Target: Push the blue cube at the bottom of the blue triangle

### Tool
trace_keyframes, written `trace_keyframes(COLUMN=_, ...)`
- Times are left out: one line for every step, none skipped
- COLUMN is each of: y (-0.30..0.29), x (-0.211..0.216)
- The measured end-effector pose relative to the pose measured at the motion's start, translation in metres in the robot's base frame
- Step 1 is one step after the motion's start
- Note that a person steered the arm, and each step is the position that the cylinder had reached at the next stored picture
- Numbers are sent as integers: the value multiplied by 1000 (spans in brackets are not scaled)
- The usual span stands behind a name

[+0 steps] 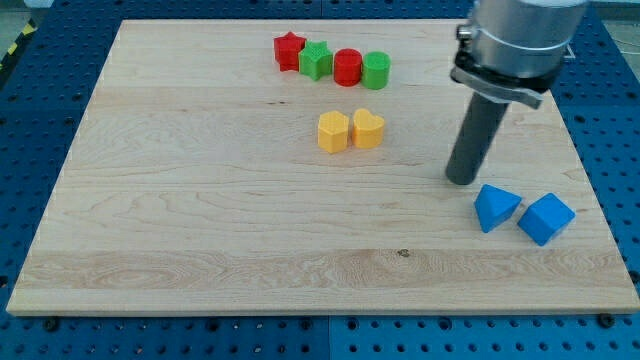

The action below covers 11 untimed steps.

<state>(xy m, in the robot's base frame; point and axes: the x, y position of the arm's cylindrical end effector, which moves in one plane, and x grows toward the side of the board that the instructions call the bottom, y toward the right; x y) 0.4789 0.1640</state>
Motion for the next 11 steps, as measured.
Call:
trace_keyframes(y=41, x=0)
trace_keyframes(y=100, x=5)
trace_keyframes(y=128, x=26)
trace_keyframes(y=107, x=42)
trace_keyframes(y=93, x=56)
trace_keyframes(y=92, x=66)
trace_keyframes(y=88, x=79)
trace_keyframes(y=57, x=81)
trace_keyframes(y=35, x=81)
trace_keyframes(y=0, x=81)
trace_keyframes(y=-34, x=81)
